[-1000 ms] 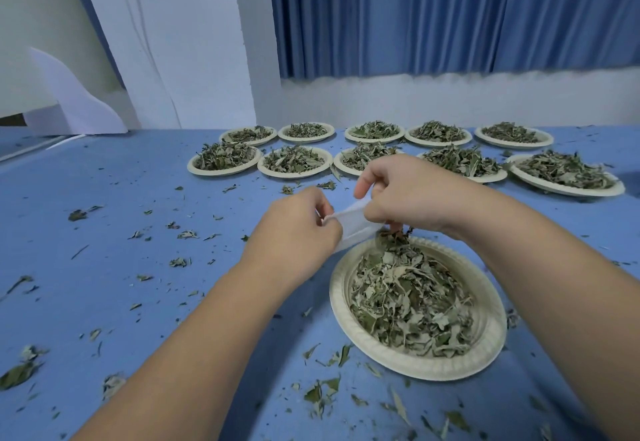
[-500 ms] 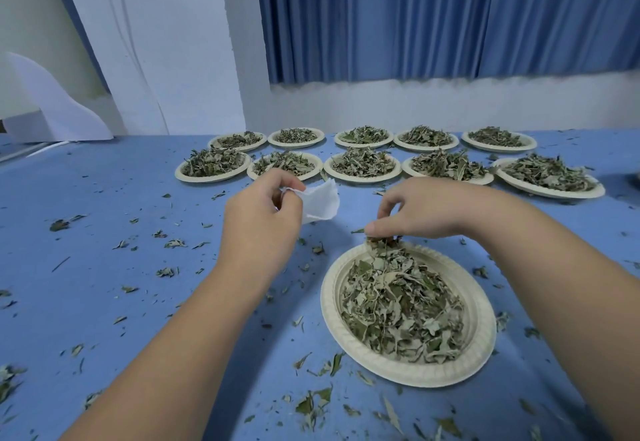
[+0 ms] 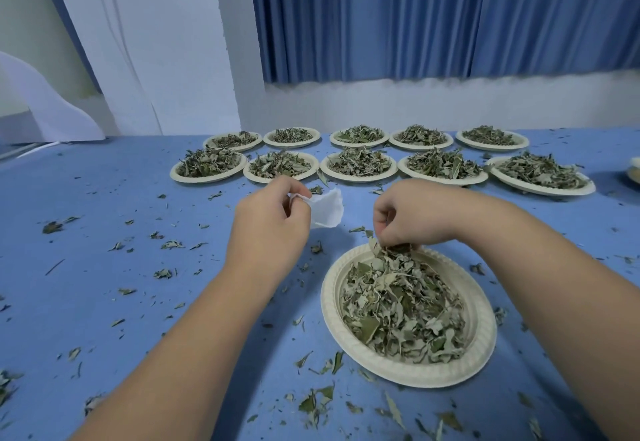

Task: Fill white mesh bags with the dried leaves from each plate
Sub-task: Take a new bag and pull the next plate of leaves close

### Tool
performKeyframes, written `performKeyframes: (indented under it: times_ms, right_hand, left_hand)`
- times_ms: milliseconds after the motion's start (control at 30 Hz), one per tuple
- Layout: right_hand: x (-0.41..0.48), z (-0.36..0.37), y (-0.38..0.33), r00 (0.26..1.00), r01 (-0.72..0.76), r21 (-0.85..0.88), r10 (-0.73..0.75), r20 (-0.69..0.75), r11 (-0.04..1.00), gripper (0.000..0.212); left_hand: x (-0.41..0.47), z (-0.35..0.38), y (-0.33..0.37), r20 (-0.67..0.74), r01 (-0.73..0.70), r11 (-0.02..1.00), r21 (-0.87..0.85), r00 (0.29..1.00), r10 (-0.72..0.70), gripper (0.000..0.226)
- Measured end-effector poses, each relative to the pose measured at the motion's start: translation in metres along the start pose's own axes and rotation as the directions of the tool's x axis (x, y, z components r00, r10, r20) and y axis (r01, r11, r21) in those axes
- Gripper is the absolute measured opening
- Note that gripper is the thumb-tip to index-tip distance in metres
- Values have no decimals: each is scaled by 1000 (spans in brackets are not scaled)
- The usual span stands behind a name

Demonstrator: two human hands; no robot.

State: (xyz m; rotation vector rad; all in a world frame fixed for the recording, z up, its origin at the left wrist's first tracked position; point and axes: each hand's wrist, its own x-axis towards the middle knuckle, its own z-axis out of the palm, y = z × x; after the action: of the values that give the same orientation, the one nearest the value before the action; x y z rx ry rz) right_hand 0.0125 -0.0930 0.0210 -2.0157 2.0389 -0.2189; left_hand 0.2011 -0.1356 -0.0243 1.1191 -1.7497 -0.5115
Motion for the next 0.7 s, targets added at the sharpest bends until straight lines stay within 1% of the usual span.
performKeyframes:
  times_ms: [200, 300, 400, 600, 667, 700]
  right_hand:
    - [-14, -15, 4, 995, 87, 126, -93, 47, 988, 7]
    - [-25, -15, 6, 993, 100, 119, -106, 43, 988, 8]
    - [-38, -9, 7, 993, 117, 47, -118, 11, 992, 24]
    - [-52, 5, 7, 996, 79, -74, -76, 39, 994, 62]
    - [-53, 7, 7, 997, 71, -119, -67, 33, 990, 67]
    - [-53, 8, 7, 997, 72, -131, -68, 29, 989, 66]
  left_hand:
    - [1, 2, -2, 7, 5, 1000, -1, 1000, -5, 23]
    - [1, 3, -2, 26, 10, 1000, 5, 1000, -10, 22]
    - [1, 5, -1, 40, 5, 1000, 27, 999, -6, 22]
    - [-1, 8, -1, 66, -13, 998, 68, 998, 9, 20]
    - [-1, 9, -1, 69, -15, 997, 72, 998, 10, 20]
    - [-1, 9, -1, 72, -16, 997, 72, 997, 11, 20]
